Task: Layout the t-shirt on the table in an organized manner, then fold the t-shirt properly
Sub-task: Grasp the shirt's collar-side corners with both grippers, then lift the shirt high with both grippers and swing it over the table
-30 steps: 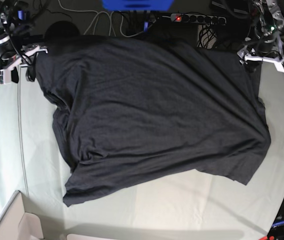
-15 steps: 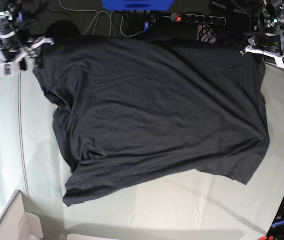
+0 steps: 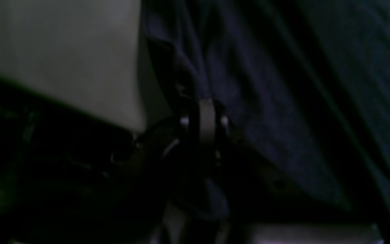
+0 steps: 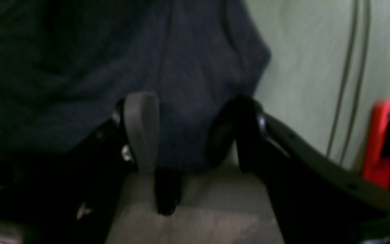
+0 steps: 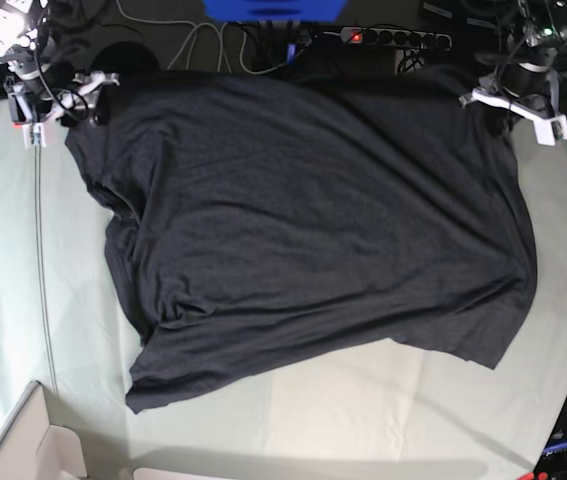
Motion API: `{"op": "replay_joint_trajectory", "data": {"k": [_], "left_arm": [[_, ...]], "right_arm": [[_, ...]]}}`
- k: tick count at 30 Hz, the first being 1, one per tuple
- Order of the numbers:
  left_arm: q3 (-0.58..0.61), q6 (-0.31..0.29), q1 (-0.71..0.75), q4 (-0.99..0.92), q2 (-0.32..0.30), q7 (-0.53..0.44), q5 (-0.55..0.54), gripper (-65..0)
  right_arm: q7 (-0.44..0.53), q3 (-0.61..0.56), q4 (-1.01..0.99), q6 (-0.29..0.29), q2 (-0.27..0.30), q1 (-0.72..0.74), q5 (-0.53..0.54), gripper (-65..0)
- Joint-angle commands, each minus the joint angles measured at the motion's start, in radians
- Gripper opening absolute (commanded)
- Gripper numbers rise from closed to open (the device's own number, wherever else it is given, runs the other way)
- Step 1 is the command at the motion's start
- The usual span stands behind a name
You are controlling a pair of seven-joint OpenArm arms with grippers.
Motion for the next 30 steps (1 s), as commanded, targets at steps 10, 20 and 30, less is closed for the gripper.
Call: {"op": "replay_joint_trajectory", "data": {"k": [10,20,30], "left_arm": [[-0.092,-0.006,0.032,0.185,0.027,-0.015,-0.008,-65.0],[-0.221,-0.008,-0.102,0.206,0.025,0.176,-0.008,-65.0],[-0.284,-0.008,-0.278,0.206,0.021,0.294,0.003,-65.0]], "right_arm": [[0.006,-0.052,0.016,0.006,0.016,-0.018,0.015,-61.7],[0.005,-0.041,0.231,0.006,-0.007,-0.021,0.020,-65.0],[0.005,-0.004,0.358,0.006,-0.020,0.039,0.015,-65.0]]}}
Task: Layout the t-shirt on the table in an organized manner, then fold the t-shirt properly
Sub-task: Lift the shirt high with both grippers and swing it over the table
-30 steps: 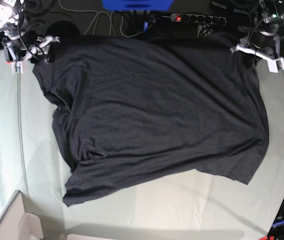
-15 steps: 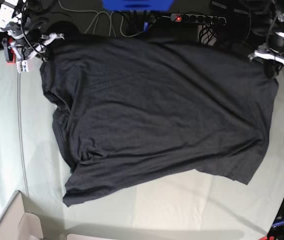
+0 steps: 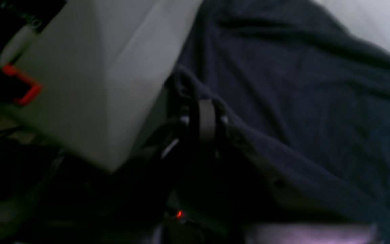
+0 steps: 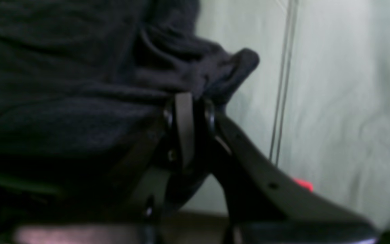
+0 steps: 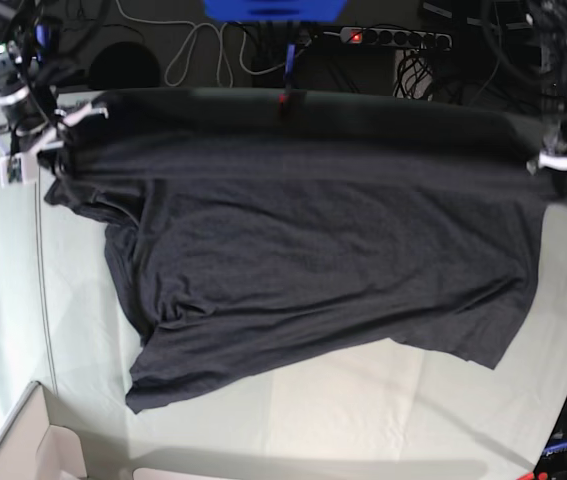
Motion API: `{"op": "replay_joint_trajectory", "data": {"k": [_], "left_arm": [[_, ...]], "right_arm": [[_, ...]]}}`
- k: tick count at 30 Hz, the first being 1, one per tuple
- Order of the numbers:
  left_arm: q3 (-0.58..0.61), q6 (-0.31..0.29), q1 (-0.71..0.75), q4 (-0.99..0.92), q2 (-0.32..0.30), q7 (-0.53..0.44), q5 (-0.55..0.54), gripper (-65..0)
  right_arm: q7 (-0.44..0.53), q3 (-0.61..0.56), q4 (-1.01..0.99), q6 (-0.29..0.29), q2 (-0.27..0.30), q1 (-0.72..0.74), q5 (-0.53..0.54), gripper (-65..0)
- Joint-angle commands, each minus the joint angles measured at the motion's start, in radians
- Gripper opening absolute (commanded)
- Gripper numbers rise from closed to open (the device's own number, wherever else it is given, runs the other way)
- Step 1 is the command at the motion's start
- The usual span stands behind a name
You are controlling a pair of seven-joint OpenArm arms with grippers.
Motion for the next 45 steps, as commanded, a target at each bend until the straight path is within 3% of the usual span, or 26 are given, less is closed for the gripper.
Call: {"op": "replay_joint_trajectory", "data": {"k": [1,8,13,16,21,25,28,34,39,42,45], "left_arm": [[-0.003,0.001,-0.046,0.021,-0.022,-0.017,-0.009,-65.0],[0.218,0.012,-0.479,0.013,-0.122,0.146,-0.009,-65.0],[0.406,0.012,-0.810,-0.048,-0.117,0.192,0.084,-65.0],[0.525,0.012,-1.017,-0.200,-0.111,0.184,0.156,-65.0],[0.631,0.012,-1.269,-0.496,-0.108,0.059,0.166,-65.0],[0.662,0.012,-1.427,-0.757,-0.083,-0.113,0.168,-65.0],[0.660,0.012,-1.516,-0.909,-0.066,-0.181,0.160,-65.0],[0.656,0.010,-1.504,-0.971,-0.059,-0.201,0.160,-65.0],[0.654,0.010,-1.372,-0.846,-0.128,-0.191,0.140,-65.0],[0.654,0.012,-1.288,-0.786,-0.181,-0.188,0.065,-65.0],[0.654,0.012,-1.172,-0.725,-0.235,-0.101,-0.039,-65.0]], "right_arm": [[0.034,-0.004,0.017,0.004,0.015,0.038,0.019,-65.0],[0.034,-0.022,0.015,0.004,0.101,0.363,0.015,-65.0],[-0.076,-0.042,-0.036,0.004,0.140,0.719,-0.151,-65.0],[-0.119,-0.047,-0.149,0.004,0.178,0.947,-0.223,-65.0],[-0.121,-0.059,-0.316,0.004,0.246,1.240,-0.257,-65.0],[-0.110,-0.169,-0.473,0.004,0.316,1.461,-0.252,-65.0],[-0.062,-0.199,-0.574,0.004,0.333,1.595,-0.252,-65.0],[-0.061,-0.197,-0.571,0.003,0.347,1.616,-0.252,-65.0],[-0.076,-0.196,-0.395,0.004,0.345,1.379,-0.251,-65.0],[-0.075,-0.196,-0.270,0.004,0.310,1.216,-0.242,-65.0],[-0.076,-0.196,-0.157,0.004,0.275,1.053,-0.202,-65.0]]}}
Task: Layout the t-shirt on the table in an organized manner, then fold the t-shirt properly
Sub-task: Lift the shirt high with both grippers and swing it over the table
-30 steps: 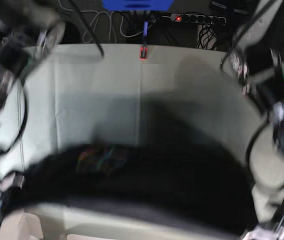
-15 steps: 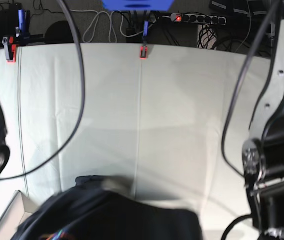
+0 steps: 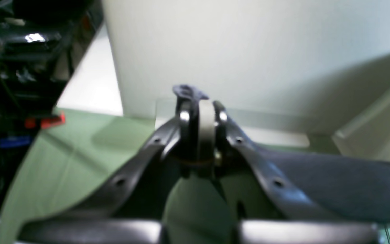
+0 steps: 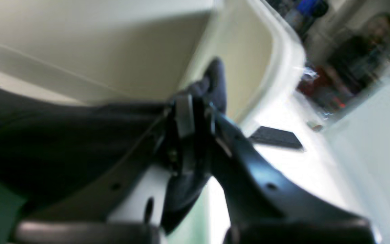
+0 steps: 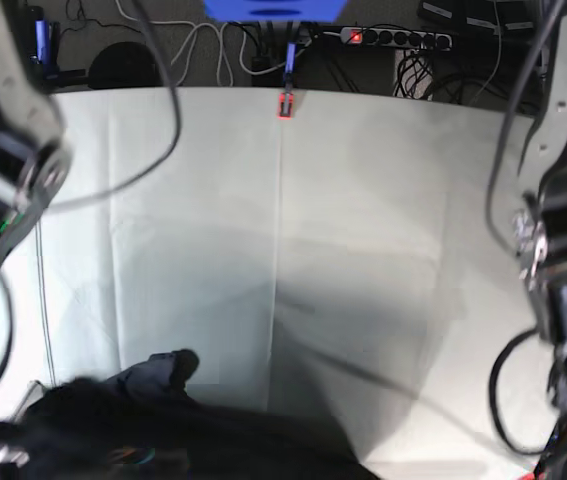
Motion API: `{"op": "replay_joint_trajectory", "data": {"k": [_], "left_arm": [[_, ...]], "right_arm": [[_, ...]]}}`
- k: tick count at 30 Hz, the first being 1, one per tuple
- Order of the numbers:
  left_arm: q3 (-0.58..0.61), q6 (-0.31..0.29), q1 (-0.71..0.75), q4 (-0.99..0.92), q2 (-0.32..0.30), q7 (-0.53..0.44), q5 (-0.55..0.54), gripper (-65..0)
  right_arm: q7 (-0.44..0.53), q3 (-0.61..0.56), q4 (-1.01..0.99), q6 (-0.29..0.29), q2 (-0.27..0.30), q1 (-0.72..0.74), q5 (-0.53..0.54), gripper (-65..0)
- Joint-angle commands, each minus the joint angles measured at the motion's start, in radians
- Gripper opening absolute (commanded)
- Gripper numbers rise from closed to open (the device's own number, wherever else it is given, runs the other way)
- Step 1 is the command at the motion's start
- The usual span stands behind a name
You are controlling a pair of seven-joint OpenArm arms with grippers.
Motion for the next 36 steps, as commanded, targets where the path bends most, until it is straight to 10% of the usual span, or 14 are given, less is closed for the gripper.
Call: {"op": "replay_joint_trajectory", "data": {"k": [1,9,22,29,36], "left_arm": [[0.000,-0.007,0.004,0.044,-0.020,0.001,-0.039,-65.0],[-0.017,-0.007,0.369,0.208,-0.096,0.113,-0.183,-65.0],[-0.517,-0.009,0.621,0.303,-0.109,0.457,-0.349,-65.0],[-0.514,-0.007,0.552,0.298,-0.093,0.476,-0.349,-65.0],[-0.295,-0.007,0.245,0.288,-0.064,0.472,-0.337,-65.0]], "right_arm": [[0.019,0.004,0.046,-0.007,0.008,-0.027,0.017,-65.0],[-0.001,0.081,0.213,-0.006,-0.101,-0.419,0.100,-65.0],[0.008,0.133,0.329,-0.006,-0.214,-0.796,0.146,-65.0],[0.001,0.188,0.331,-0.006,-0.207,-0.707,0.145,-65.0],[-0.128,0.187,0.256,-0.006,-0.089,-0.299,0.135,-65.0]]}}
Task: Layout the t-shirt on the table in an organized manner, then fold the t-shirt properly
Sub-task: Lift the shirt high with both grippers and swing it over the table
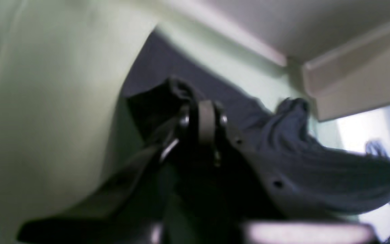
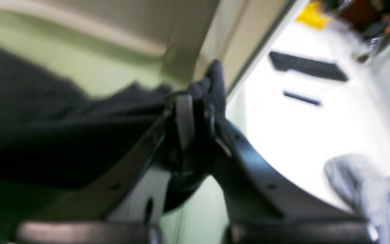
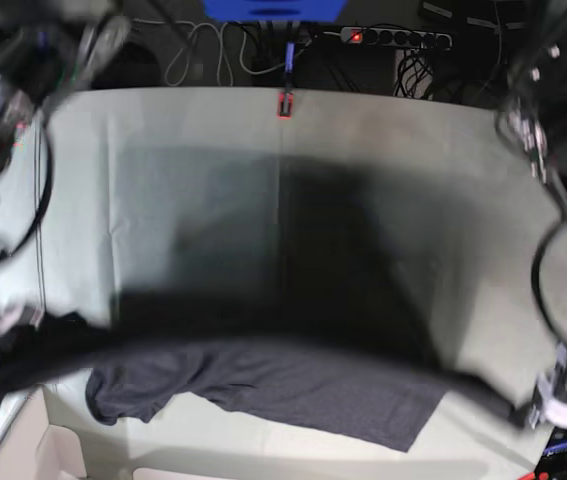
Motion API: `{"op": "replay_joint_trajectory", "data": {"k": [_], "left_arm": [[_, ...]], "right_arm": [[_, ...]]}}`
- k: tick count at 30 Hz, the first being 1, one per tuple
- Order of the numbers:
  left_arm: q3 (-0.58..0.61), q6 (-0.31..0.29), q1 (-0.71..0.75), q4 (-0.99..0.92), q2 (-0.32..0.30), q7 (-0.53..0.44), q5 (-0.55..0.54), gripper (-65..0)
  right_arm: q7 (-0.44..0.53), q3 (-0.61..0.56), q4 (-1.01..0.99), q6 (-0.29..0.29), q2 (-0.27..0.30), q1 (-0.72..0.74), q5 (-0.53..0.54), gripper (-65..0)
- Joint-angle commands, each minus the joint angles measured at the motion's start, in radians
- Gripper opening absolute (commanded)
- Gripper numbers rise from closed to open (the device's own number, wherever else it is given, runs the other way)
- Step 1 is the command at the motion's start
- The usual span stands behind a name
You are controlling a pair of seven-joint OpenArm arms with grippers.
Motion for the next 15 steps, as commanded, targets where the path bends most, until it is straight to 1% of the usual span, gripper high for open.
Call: {"op": "replay_joint_trajectory", "data": {"k": [1,3,5,7,10,11,13,15], "left_arm": [[0.026,-0.001,-0.075,-0.001,-0.001,-0.028,-0.008,-65.0],[0.077,-0.001,-0.173,-0.063,0.036,-0.080,0.057,-65.0],[0.115,-0.001,-0.268,-0.144,0.065,-0.174,0.129,-65.0],[0.152,-0.001,-0.361,-0.237,0.093,-0.278,0.178,-65.0],[0.221,-0.001,-0.508,-0.432,0.116,-0.404,0.229,-65.0],[0.250,-0.001,-0.558,-0.512,0.122,-0.450,0.238,-65.0],[0.296,-0.001,-0.640,-0.621,0.130,-0.525,0.230,-65.0],[0.327,-0.001,-0.707,-0.693,0.139,-0.577,0.212,-65.0]], "right_arm": [[0.006,0.003,-0.017,-0.020,0.037,0.092,0.008,-65.0],[-0.075,0.000,-0.124,-0.020,0.077,0.238,0.008,-65.0],[-0.136,-0.028,-0.255,-0.020,0.114,0.389,0.008,-65.0],[-0.172,-0.059,-0.379,-0.020,0.163,0.502,0.008,-65.0],[-0.164,-0.132,-0.578,-0.020,0.218,0.671,0.010,-65.0],[-0.144,-0.165,-0.638,-0.020,0.232,0.734,0.010,-65.0],[-0.093,-0.208,-0.724,-0.020,0.258,0.838,0.008,-65.0],[-0.052,-0.247,-0.789,-0.020,0.286,0.938,0.007,-65.0]]}}
